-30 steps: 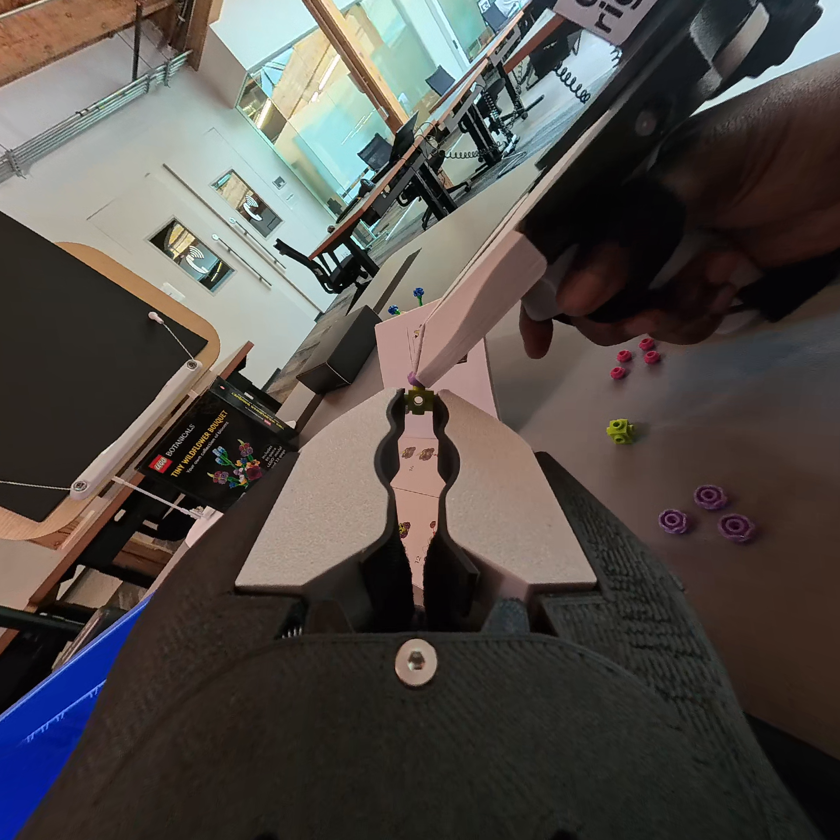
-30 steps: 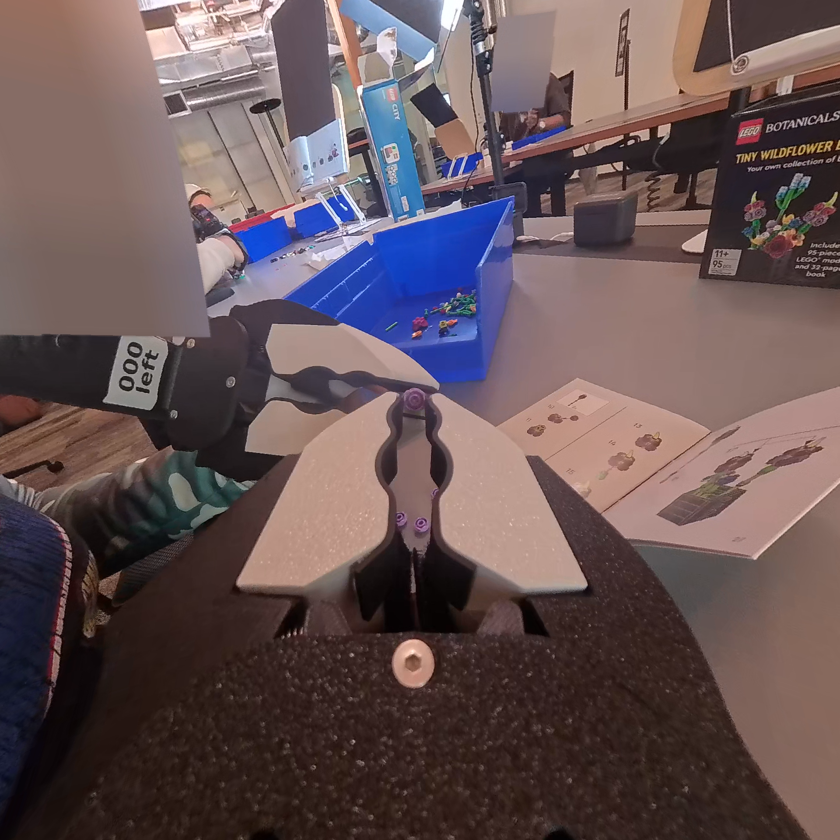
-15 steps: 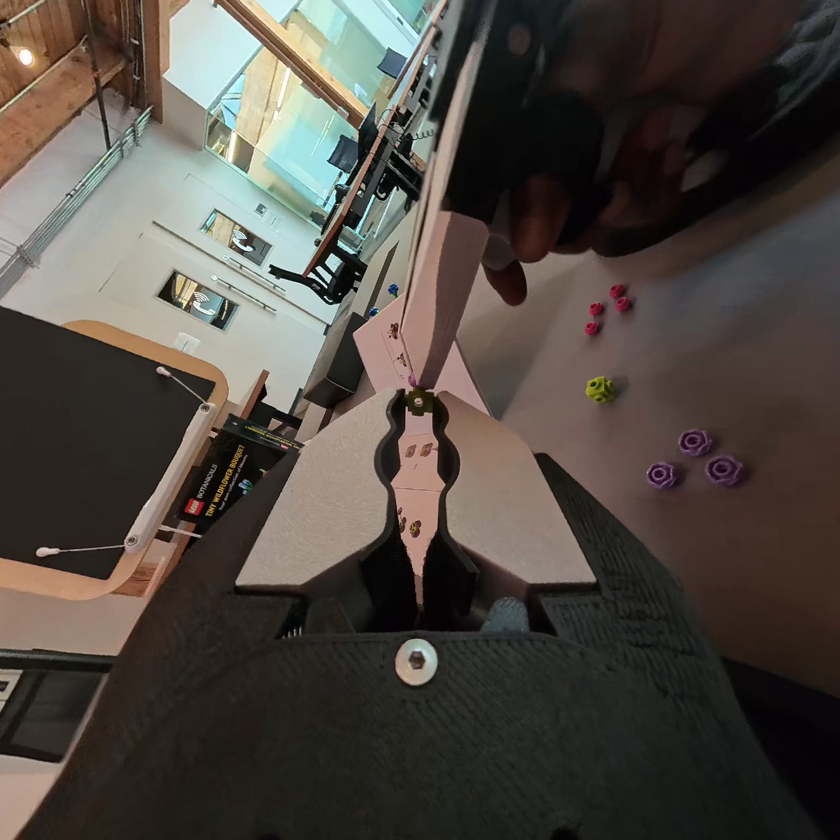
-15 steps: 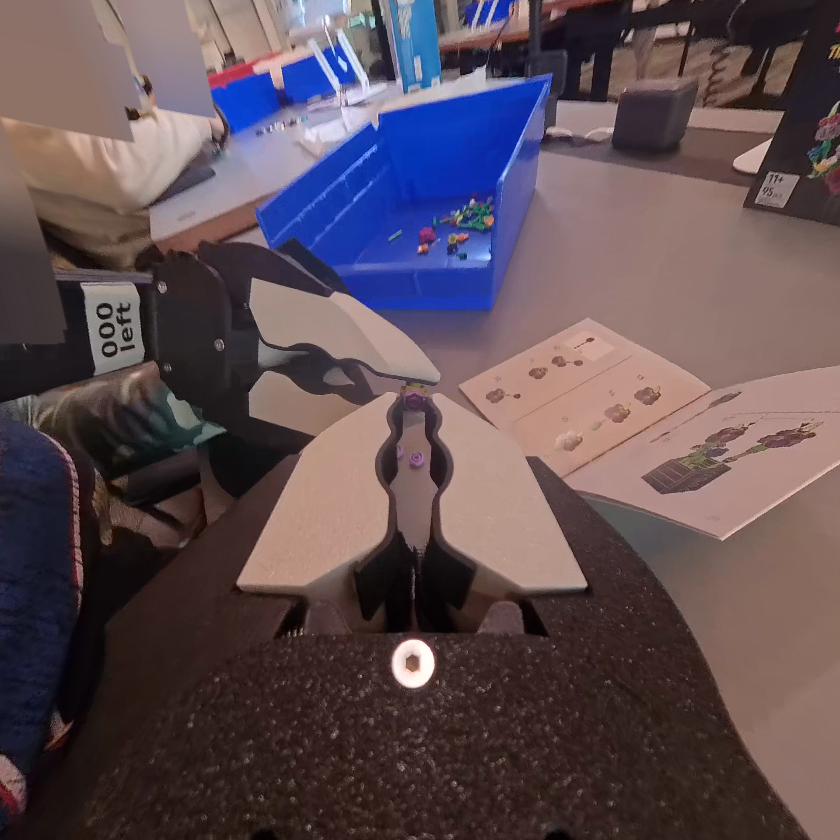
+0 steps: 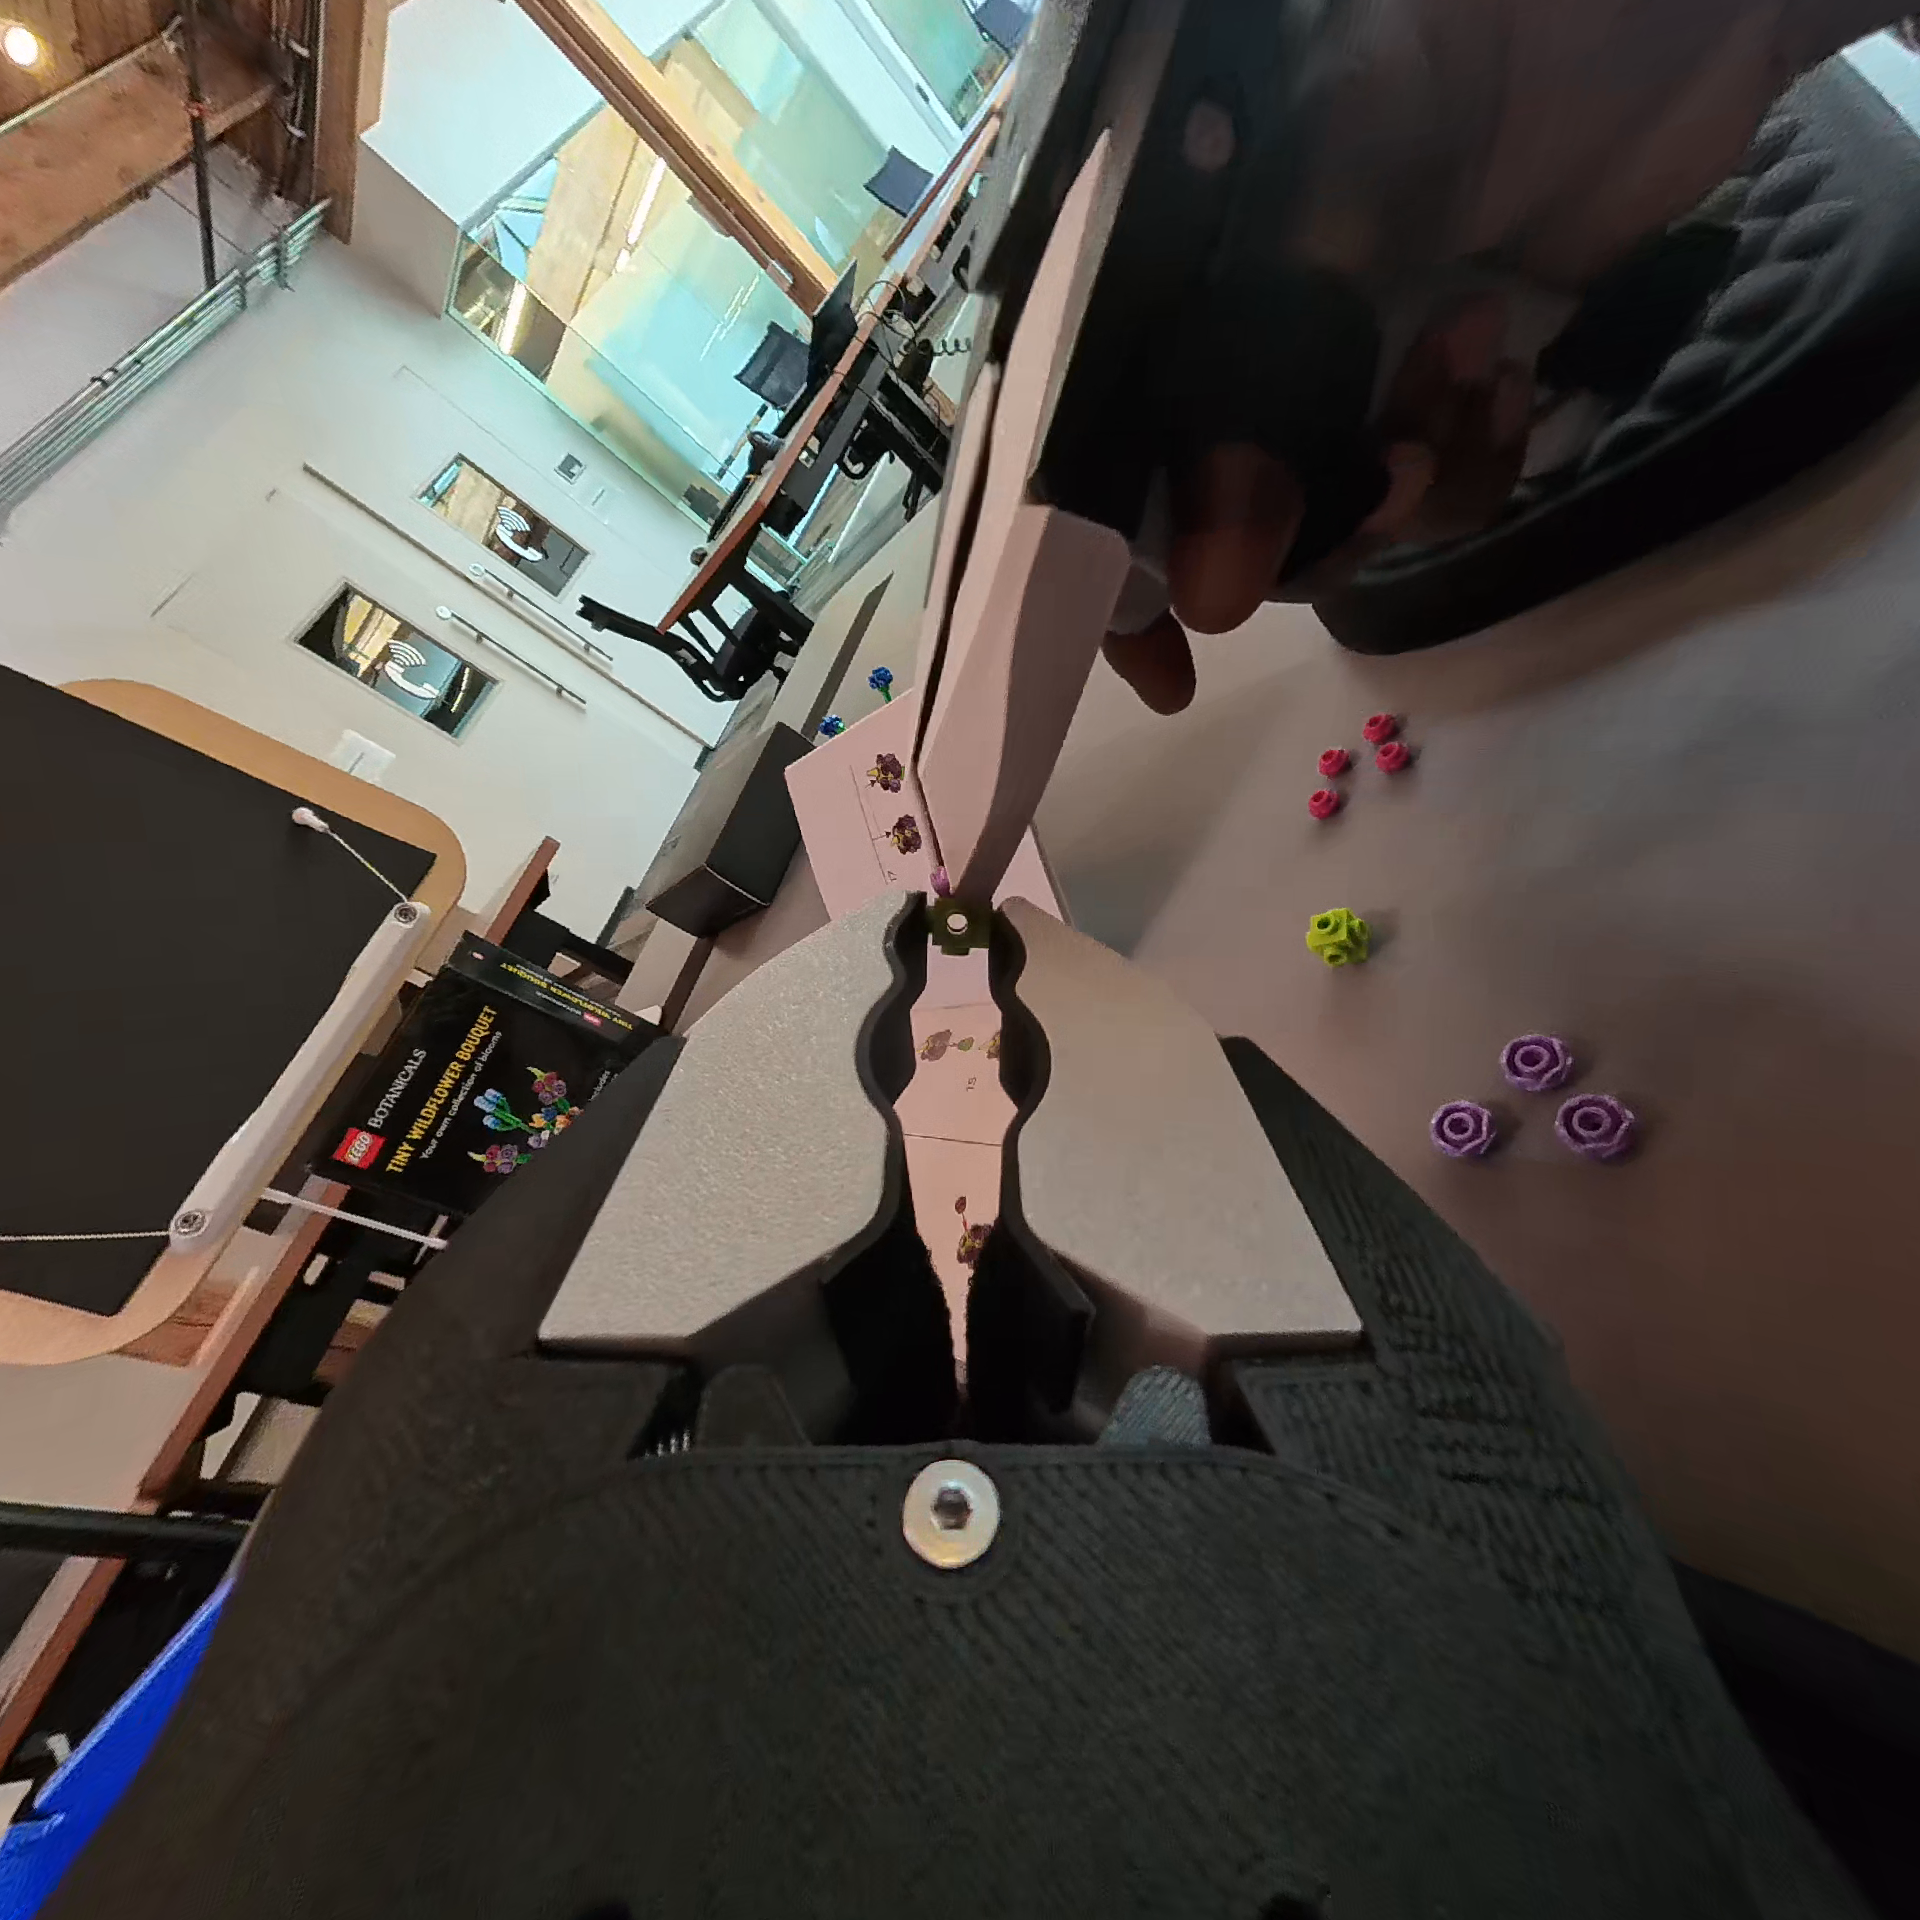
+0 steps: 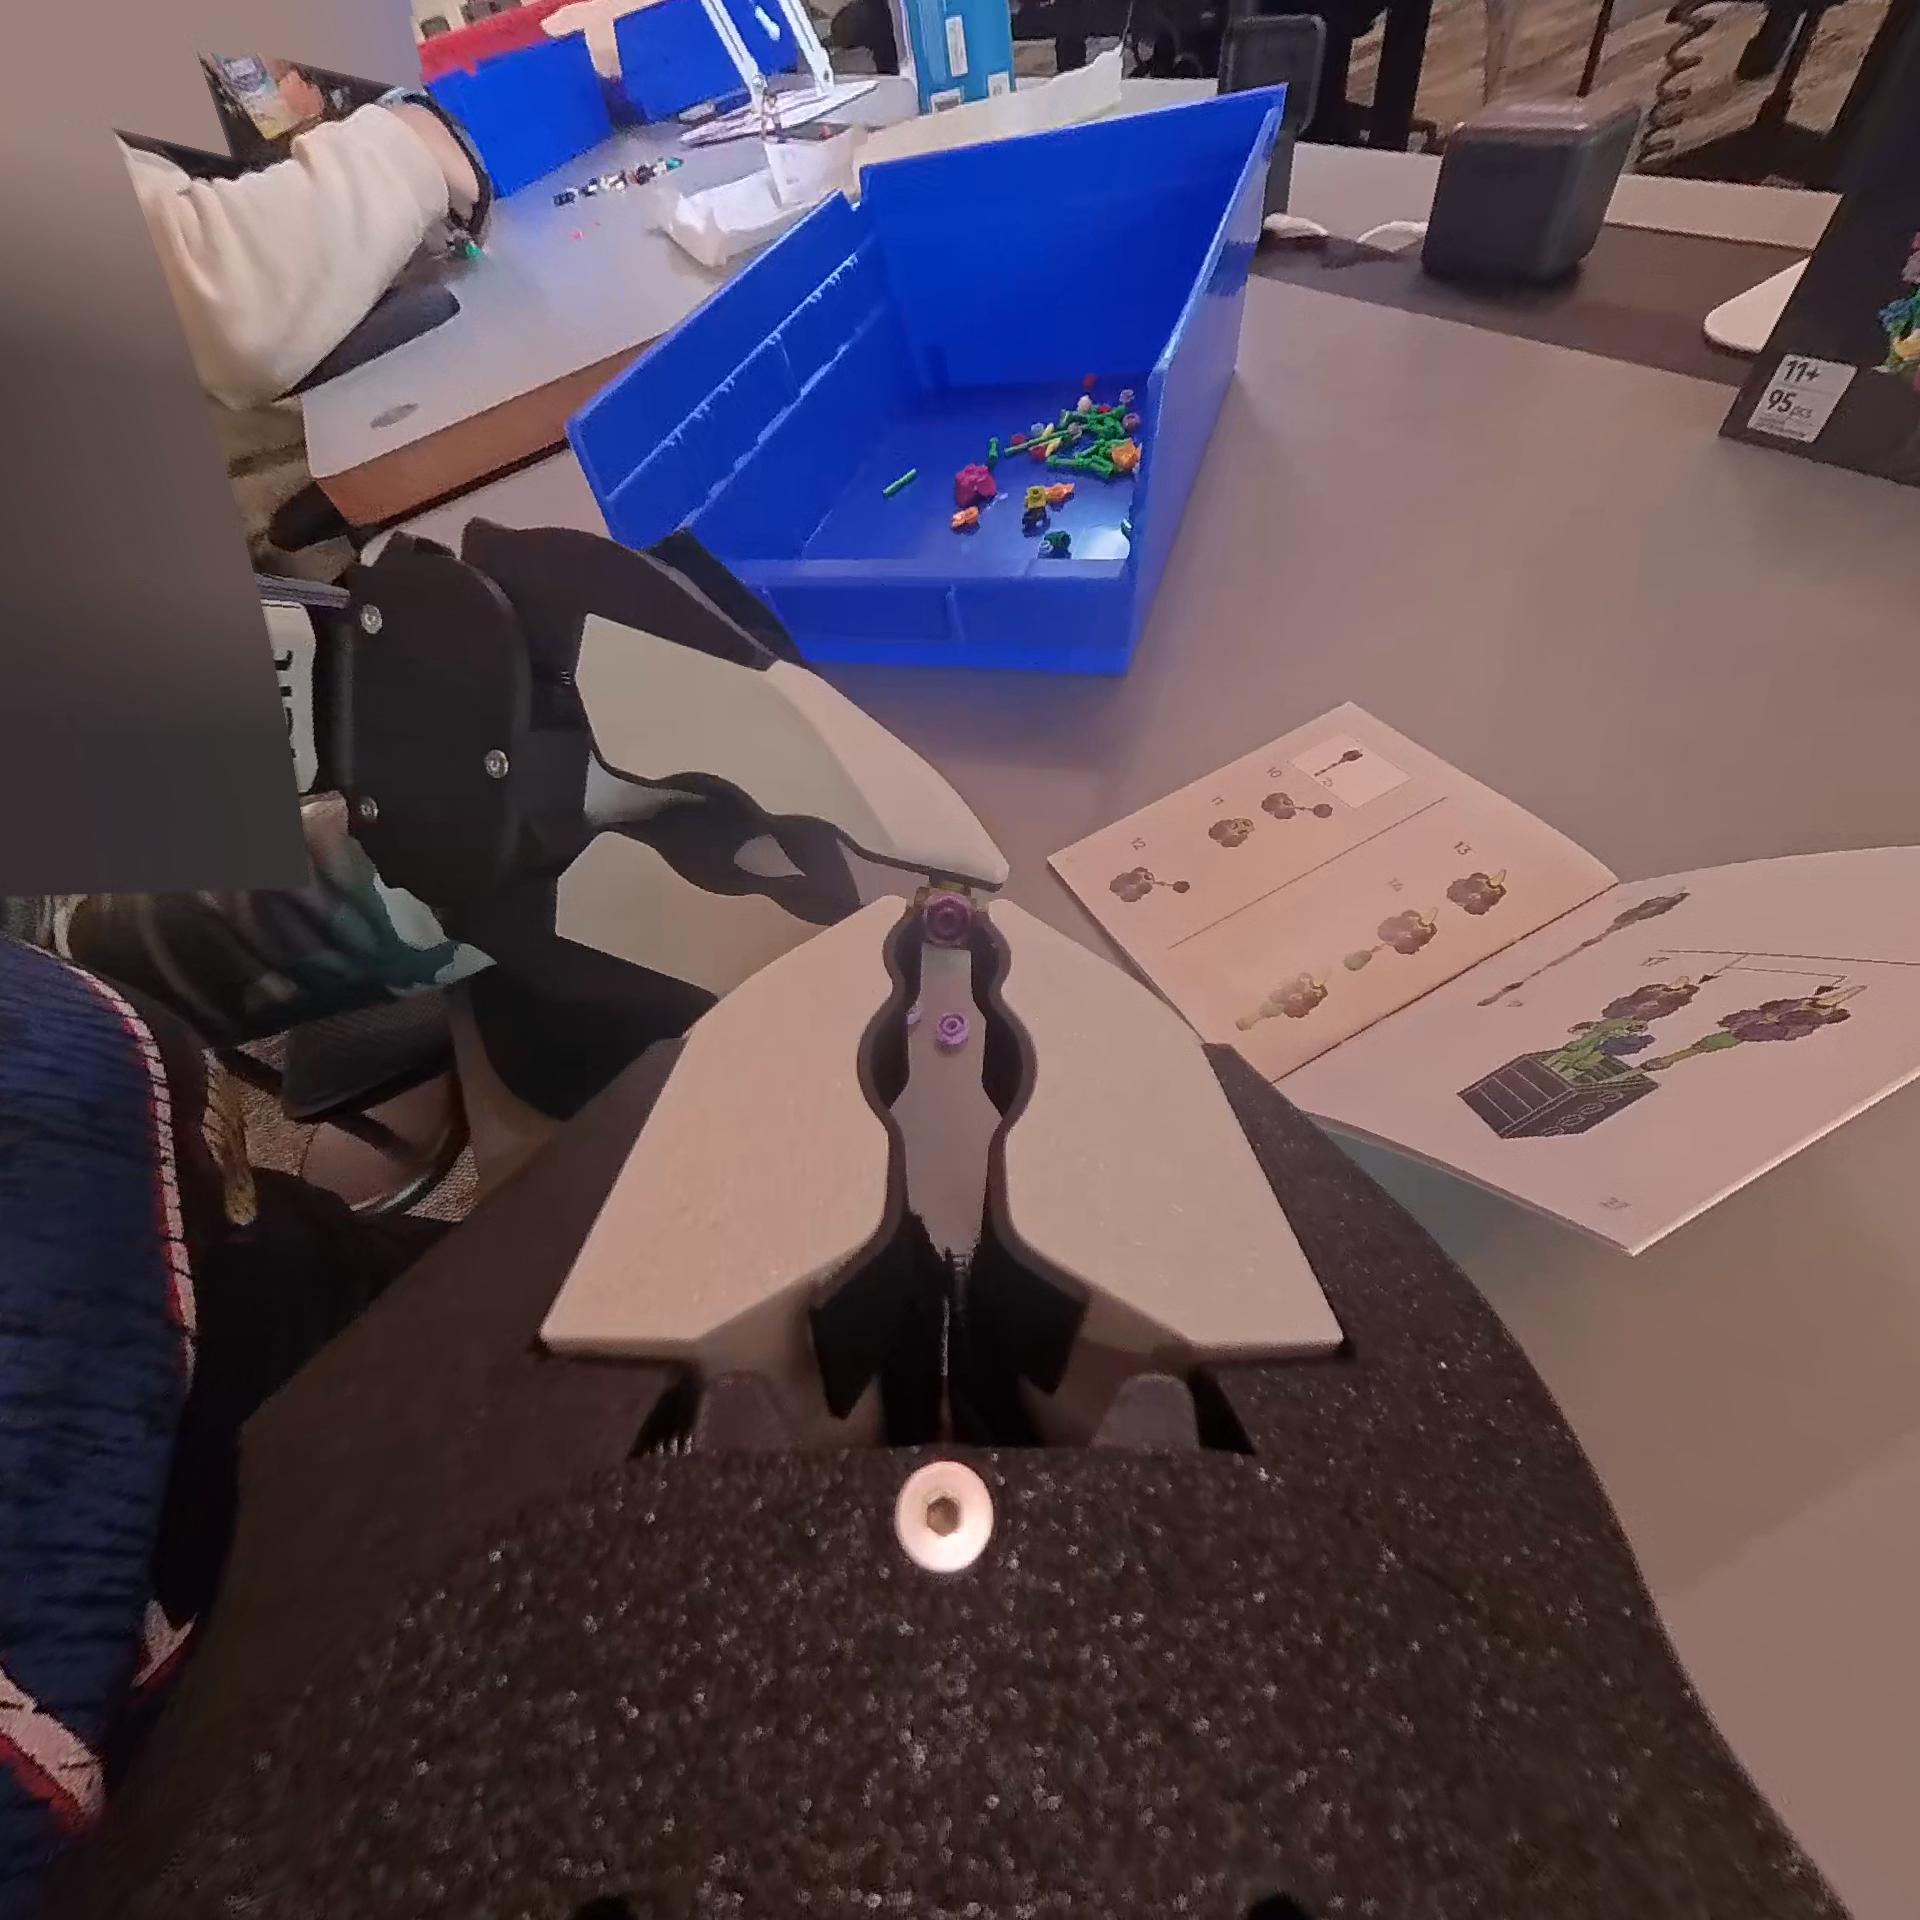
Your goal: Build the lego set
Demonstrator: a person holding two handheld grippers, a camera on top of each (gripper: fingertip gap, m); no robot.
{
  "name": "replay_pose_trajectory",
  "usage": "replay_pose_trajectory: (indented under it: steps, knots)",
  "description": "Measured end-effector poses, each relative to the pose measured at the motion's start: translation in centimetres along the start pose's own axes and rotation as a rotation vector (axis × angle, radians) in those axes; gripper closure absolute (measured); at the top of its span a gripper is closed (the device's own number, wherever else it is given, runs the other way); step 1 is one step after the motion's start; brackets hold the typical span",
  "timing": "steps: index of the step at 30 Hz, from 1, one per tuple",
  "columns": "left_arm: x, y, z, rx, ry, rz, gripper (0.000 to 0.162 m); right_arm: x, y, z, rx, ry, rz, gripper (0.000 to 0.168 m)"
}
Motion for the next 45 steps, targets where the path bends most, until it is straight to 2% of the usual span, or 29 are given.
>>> replay_pose_trajectory:
  steps: [7,8,10,12,14,16,21,30,39,40,42,45]
  knots:
    - [-0.2,0.6,0.1,-0.041,-0.051,0.015,0.151,-0.2,-0.1,0.5,0.044,-0.074,0.027,0.159]
    - [-0.2,0.8,0.3,-0.059,-0.082,0.025,0.150,-0.4,-0.3,0.8,0.108,-0.108,0.078,0.159]
    - [-0.8,1.8,1.3,-0.128,-0.208,0.057,0.133,-1.0,-0.2,1.5,0.304,-0.198,0.249,0.159]
    - [-1.7,2.4,1.9,-0.193,-0.354,0.048,0.129,-1.4,0.3,2.1,0.515,-0.276,0.460,0.159]
    - [-2.5,2.3,2.7,-0.264,-0.503,-0.015,0.129,-1.6,0.8,2.3,0.711,-0.315,0.654,0.159]
    - [-3.0,2.3,3.2,-0.283,-0.581,-0.034,0.136,-1.5,1.1,2.4,0.857,-0.335,0.796,0.159]
    - [-3.1,2.2,3.4,-0.271,-0.584,-0.037,0.136,-0.9,1.6,2.1,0.951,-0.314,0.896,0.159]
    - [-3.4,2.2,3.2,-0.261,-0.555,-0.048,0.150,-0.8,1.6,1.6,0.940,-0.260,0.865,0.159]
    - [-3.4,2.0,3.3,-0.252,-0.536,-0.078,0.151,-0.8,1.5,1.4,0.863,-0.227,0.823,0.159]
    - [-3.3,1.9,3.1,-0.251,-0.520,-0.081,0.151,-0.8,1.3,1.4,0.823,-0.230,0.780,0.159]
    - [-3.1,2.2,2.6,-0.248,-0.455,-0.044,0.151,-0.8,0.6,1.1,0.655,-0.223,0.612,0.145]
    - [-2.6,3.0,0.9,-0.279,-0.311,0.026,0.150,-1.5,0.6,-0.5,0.180,-0.078,0.319,0.145]
Point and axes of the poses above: each gripper's, where its closed fingertips meet, x out along the fingers, z out of its top, y = z × x across the jaws, the point moved 5 cm from there along -x, back along the fingers, and after that the axes turned 10 degrees about -z, right-handed, at the moved point
